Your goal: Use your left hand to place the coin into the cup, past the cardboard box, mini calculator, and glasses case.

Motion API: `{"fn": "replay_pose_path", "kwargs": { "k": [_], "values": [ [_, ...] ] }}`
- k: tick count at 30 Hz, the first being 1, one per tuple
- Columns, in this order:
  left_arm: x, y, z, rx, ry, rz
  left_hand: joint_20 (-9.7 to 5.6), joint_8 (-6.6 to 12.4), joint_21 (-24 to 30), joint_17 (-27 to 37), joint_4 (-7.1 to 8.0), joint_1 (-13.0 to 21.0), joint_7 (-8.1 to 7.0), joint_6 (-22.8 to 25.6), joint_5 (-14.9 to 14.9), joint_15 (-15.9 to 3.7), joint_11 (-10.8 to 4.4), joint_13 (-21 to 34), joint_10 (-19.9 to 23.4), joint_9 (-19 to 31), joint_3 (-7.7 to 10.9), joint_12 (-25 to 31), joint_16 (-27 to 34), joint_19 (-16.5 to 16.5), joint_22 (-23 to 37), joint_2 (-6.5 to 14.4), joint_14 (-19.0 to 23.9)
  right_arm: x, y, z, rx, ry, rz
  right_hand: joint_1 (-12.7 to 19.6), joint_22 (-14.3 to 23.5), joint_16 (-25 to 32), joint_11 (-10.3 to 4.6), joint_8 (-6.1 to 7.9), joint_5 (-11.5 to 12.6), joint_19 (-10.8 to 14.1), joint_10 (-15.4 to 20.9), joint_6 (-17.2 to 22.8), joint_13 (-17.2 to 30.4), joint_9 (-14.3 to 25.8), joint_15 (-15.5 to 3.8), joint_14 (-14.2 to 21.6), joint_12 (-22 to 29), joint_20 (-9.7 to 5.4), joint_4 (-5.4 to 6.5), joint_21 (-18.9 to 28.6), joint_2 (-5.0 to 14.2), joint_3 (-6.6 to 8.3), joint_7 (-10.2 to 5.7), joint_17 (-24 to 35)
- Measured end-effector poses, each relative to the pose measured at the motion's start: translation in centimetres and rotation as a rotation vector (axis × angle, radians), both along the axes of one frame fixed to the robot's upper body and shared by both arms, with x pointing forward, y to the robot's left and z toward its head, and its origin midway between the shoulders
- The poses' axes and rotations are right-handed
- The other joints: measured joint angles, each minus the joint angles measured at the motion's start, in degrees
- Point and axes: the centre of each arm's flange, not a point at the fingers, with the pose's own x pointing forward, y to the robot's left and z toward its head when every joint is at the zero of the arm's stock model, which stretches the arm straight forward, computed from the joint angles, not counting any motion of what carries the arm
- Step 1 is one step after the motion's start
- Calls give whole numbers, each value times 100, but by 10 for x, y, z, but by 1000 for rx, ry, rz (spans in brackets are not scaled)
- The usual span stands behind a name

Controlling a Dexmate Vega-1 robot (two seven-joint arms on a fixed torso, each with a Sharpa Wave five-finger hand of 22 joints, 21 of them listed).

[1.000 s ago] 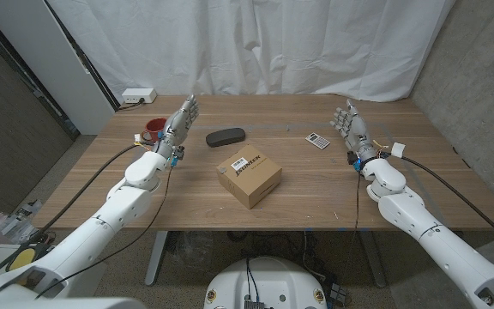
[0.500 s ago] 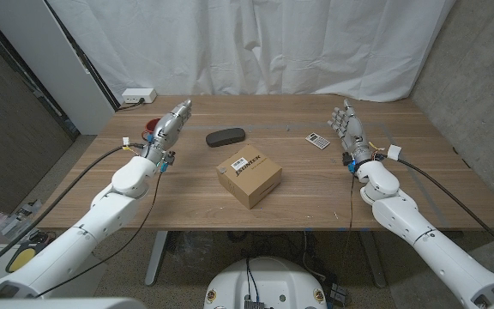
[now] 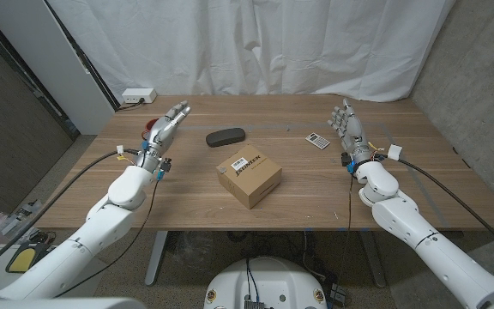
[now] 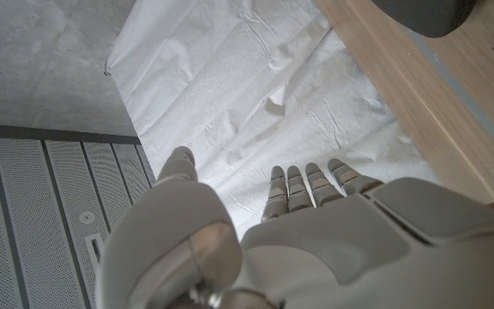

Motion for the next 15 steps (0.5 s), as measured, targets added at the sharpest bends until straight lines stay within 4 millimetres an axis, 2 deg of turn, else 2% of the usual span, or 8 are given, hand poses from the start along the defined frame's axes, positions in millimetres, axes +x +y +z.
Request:
{"fn": "replay_pose_path", "kwargs": {
  "k": [5, 9, 15],
  "values": [
    [-6, 2, -6, -4, -26, 31, 0, 97, 0, 0, -150, 199, -60, 342, 0, -10, -40, 20, 70, 29, 22, 44, 0, 0, 0, -34, 69, -4, 0, 2, -6, 2, -9, 0, 0, 0, 0, 0, 0, 11, 0, 2, 0, 0, -1, -1, 0, 11, -17, -21, 0, 17, -2, 0],
    [-11, 4, -10, -8, -44, 53, 0, 120, 0, 0, -209, 351, -170, 531, 0, -30, -72, 20, 140, 29, 35, 45, 0, 0, 0, -79, 89, -6, 0, 3, -11, 3, -16, 23, 0, 0, -1, 0, 0, 11, 1, 2, 0, 0, -1, -1, 0, 11, -17, -21, 23, 17, -2, 0],
    [-19, 7, -14, -12, -80, 87, 0, 120, 0, 0, -276, 455, -179, 621, 0, -37, -94, 19, 161, 29, 59, 44, 0, 0, 0, -48, 95, -10, 2, 5, -20, 2, -19, 23, 0, 0, -20, 0, 0, 11, 19, 2, 0, 0, -1, -2, 0, 11, -16, -21, 23, 17, -2, 0]
  ]
}}
